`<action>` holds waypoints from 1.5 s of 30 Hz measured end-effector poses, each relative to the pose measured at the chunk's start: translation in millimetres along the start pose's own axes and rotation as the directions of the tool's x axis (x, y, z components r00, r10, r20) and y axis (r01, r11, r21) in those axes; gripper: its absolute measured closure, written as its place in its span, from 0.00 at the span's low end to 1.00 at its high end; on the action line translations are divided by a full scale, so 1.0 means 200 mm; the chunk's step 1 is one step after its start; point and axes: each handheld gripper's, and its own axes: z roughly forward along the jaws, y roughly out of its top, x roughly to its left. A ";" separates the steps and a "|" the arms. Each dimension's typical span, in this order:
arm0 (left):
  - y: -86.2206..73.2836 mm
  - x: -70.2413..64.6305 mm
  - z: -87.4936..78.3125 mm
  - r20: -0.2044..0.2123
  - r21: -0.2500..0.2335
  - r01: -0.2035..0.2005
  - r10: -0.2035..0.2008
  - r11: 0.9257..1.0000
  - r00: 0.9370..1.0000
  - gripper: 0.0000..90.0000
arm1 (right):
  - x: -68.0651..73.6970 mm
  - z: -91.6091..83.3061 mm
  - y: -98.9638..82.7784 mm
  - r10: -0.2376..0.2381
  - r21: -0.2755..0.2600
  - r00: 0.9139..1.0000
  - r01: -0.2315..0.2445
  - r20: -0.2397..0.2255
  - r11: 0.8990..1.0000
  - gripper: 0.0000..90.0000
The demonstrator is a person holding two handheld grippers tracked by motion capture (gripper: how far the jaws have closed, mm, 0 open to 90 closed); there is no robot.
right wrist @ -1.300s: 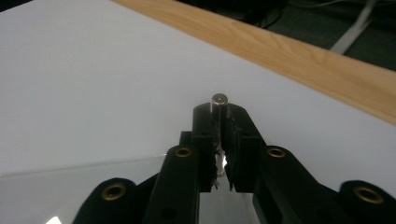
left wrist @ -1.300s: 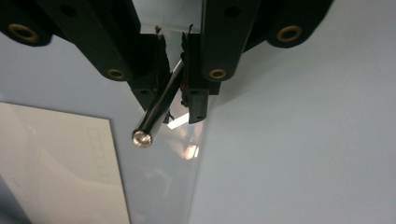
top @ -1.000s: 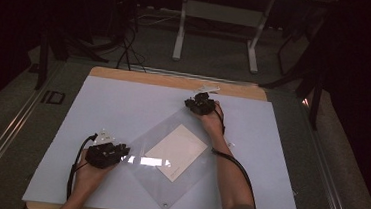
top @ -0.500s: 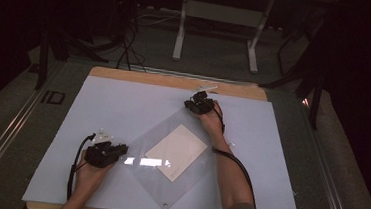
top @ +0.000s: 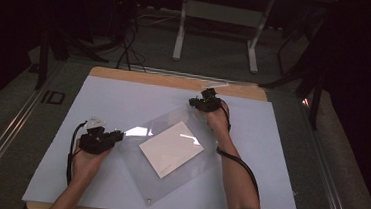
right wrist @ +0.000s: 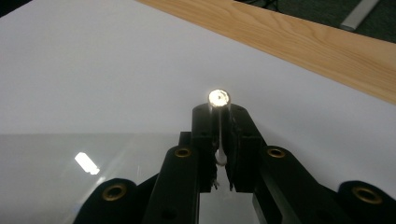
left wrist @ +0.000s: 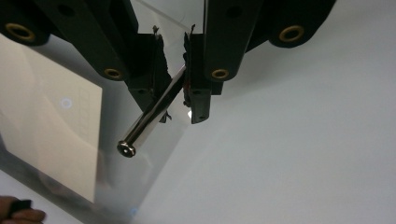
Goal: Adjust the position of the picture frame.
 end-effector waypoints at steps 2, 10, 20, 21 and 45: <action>0.04 0.01 0.01 -0.006 -0.002 -0.011 0.011 1.000 1.000 0.88 | -0.02 -0.03 -0.02 0.021 -0.007 1.000 -0.021 -0.002 1.000 0.92; 0.21 0.09 0.12 0.007 0.032 -0.056 0.055 0.998 0.998 0.89 | -0.05 -0.19 -0.12 0.072 -0.014 0.997 -0.072 0.028 0.997 0.92; 0.34 0.17 0.34 0.006 0.086 -0.056 0.055 0.995 0.998 0.90 | -0.02 -0.38 -0.25 0.071 -0.037 0.995 -0.068 0.064 0.997 0.90; 0.34 0.18 0.36 0.012 0.087 -0.049 0.048 0.995 0.999 0.90 | -0.02 -0.39 -0.26 0.070 -0.034 0.995 -0.067 0.066 0.997 0.90; 0.30 0.12 0.53 0.009 0.150 -0.004 0.003 0.989 1.000 0.90 | -0.09 -0.41 -0.44 0.128 -0.005 0.987 -0.128 0.100 0.992 0.90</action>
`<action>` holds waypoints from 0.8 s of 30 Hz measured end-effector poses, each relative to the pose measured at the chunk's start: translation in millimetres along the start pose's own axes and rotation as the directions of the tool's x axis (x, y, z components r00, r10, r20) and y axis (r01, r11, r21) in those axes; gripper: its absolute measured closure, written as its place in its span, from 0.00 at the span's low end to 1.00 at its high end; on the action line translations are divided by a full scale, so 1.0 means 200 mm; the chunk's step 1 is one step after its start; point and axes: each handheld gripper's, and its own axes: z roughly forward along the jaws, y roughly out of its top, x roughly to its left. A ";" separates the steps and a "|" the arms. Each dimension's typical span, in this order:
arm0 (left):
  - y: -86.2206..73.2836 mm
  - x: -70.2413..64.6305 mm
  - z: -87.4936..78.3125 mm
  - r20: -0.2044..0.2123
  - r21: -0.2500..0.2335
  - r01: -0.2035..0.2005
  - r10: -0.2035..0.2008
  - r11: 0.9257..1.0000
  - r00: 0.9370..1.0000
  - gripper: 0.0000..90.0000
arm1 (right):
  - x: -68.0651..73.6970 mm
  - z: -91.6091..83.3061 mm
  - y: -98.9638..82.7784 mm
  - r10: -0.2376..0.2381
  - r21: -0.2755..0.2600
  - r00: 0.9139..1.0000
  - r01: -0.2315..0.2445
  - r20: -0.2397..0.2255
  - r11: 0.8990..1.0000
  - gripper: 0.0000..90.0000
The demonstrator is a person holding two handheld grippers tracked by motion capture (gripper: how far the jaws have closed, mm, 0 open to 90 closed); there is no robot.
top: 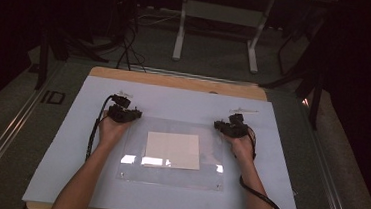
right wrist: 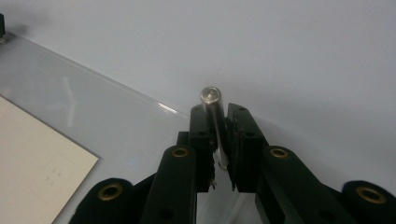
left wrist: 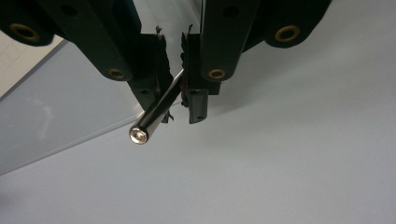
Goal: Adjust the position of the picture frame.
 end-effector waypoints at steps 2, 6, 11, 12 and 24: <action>-0.01 -0.01 -0.01 -0.003 0.003 -0.011 0.011 1.000 1.000 0.90 | 0.00 0.00 0.00 0.001 -0.001 1.000 -0.001 -0.004 1.000 0.90; -0.01 -0.01 -0.01 0.000 0.003 -0.019 0.019 1.000 1.000 0.90 | 0.00 0.00 0.00 -0.001 -0.001 1.000 0.001 -0.007 1.000 0.90; -0.02 0.00 0.00 0.015 -0.014 -0.023 0.023 1.000 1.000 0.90 | 0.00 0.00 -0.01 0.003 -0.009 1.000 -0.003 0.005 1.000 0.90; -0.02 0.00 0.00 0.012 -0.015 -0.023 0.023 1.000 1.000 0.90 | 0.01 0.00 -0.01 0.000 -0.011 1.000 0.000 0.012 1.000 0.90; -0.04 0.01 -0.01 0.034 -0.047 -0.013 0.014 0.999 0.999 0.85 | 0.01 0.01 -0.04 -0.036 -0.043 0.999 0.037 0.021 0.998 0.83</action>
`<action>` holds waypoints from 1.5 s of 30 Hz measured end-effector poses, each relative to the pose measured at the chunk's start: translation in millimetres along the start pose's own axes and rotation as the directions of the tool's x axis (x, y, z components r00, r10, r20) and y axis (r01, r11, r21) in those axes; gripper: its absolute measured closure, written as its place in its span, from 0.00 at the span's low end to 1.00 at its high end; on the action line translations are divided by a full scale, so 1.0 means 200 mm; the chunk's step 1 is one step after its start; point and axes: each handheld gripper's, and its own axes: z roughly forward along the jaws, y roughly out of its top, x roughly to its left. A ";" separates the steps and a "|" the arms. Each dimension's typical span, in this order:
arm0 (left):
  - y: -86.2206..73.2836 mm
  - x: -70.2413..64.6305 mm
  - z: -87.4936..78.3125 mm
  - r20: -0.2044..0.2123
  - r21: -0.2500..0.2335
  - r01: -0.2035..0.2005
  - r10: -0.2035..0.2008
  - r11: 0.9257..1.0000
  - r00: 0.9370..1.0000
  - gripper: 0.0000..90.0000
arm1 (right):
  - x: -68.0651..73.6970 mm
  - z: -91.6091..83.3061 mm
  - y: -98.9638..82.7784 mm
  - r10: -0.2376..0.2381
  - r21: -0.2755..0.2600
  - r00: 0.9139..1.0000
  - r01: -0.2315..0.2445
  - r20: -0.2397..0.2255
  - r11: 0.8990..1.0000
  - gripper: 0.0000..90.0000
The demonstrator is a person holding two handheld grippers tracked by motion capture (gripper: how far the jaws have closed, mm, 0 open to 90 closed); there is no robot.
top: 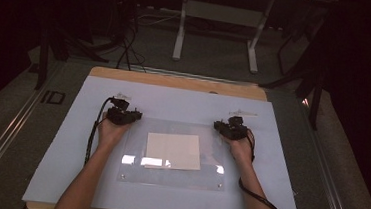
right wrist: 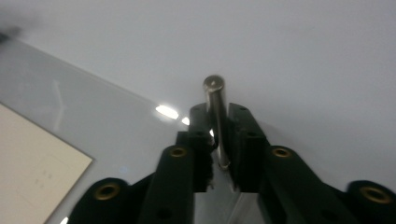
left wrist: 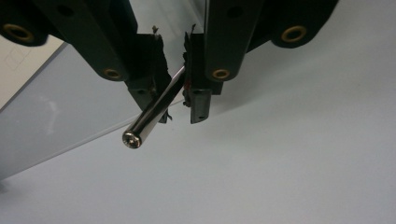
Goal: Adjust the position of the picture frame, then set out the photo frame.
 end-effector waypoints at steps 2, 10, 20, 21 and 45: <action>0.00 0.00 -0.02 0.011 -0.023 -0.001 0.001 1.000 1.000 0.80 | 0.00 -0.01 0.00 -0.005 -0.006 1.000 0.005 0.023 1.000 0.77; -0.01 -0.06 -0.09 -0.020 -0.073 -0.077 0.075 0.994 0.997 0.68 | 0.01 -0.11 0.01 -0.077 -0.090 0.995 0.082 0.055 0.993 0.70; -0.05 -0.08 -0.13 -0.010 -0.133 -0.099 0.098 0.986 0.995 0.65 | 0.04 -0.11 0.00 -0.105 -0.120 0.992 0.113 0.074 0.986 0.91; -0.05 -0.08 -0.13 -0.012 -0.132 -0.107 0.106 0.985 0.994 0.64 | 0.05 -0.11 0.00 -0.111 -0.120 0.991 0.119 0.073 0.986 0.92; -0.06 -0.04 -0.09 -0.041 -0.214 -0.093 0.087 0.972 0.995 0.92 | 0.07 -0.11 0.00 -0.093 -0.138 0.991 0.106 0.095 0.985 0.95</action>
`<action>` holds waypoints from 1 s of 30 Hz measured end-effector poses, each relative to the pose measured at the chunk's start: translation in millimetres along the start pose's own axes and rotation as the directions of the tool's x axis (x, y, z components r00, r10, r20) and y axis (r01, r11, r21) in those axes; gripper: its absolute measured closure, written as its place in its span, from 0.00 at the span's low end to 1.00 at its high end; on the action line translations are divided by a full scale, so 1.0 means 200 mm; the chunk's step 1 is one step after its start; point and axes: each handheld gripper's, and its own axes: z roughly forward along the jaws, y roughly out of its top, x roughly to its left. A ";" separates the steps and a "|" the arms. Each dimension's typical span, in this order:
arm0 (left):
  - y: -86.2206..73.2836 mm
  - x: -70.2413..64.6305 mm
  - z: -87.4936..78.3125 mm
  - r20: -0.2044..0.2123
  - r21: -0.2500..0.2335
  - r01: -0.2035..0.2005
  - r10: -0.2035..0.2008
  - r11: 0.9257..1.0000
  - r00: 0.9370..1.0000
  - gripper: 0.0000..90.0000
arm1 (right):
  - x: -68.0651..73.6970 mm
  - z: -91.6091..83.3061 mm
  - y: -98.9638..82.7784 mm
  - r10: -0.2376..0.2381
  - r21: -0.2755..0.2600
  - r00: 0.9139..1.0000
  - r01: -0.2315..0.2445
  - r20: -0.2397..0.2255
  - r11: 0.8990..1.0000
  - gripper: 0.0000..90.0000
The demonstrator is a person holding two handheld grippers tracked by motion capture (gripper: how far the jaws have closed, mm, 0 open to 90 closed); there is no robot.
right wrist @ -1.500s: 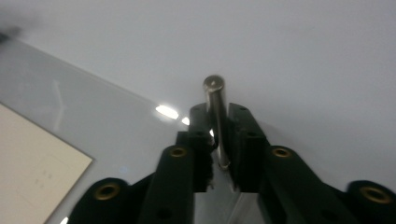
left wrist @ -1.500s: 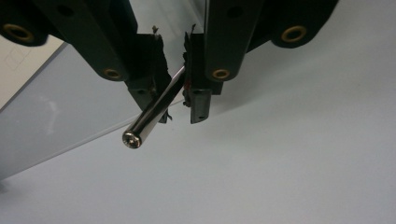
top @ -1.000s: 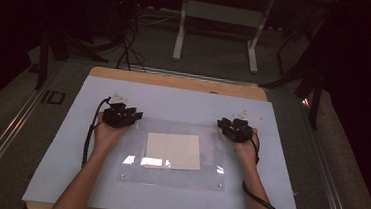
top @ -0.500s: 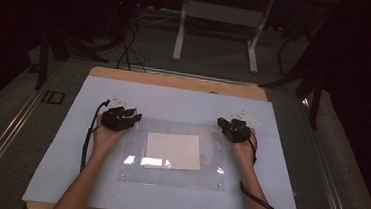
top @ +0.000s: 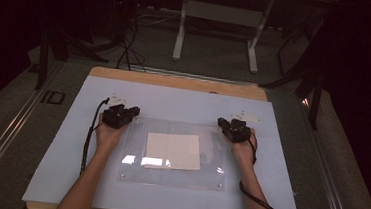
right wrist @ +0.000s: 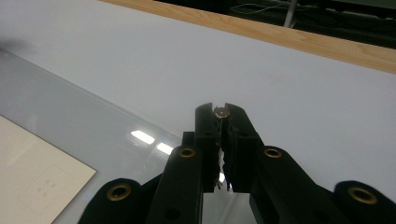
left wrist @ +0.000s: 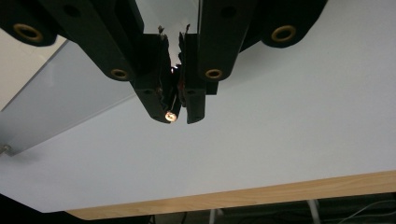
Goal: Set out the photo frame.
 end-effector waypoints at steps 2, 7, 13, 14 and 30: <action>0.00 0.00 0.00 0.002 -0.002 0.000 0.000 1.000 1.000 0.92 | 0.00 0.00 0.00 -0.002 0.002 1.000 0.002 0.001 1.000 0.95; 0.00 0.01 0.01 0.013 -0.003 0.002 -0.002 1.000 1.000 0.93 | 0.00 -0.01 0.00 -0.002 0.005 1.000 0.002 0.002 1.000 0.95; 0.00 0.02 0.01 0.030 0.003 0.010 -0.010 1.000 1.000 0.93 | -0.02 0.00 0.00 0.029 0.006 0.999 -0.029 -0.025 1.000 0.95; 0.00 0.02 0.01 0.028 0.007 0.006 -0.006 1.000 1.000 0.93 | -0.02 0.00 0.00 0.037 0.008 0.999 -0.037 -0.030 0.999 0.94; 0.05 0.12 0.09 0.103 0.059 0.142 -0.148 0.988 0.984 0.93 | -0.10 0.06 0.05 0.179 0.069 0.981 -0.174 -0.077 0.982 0.95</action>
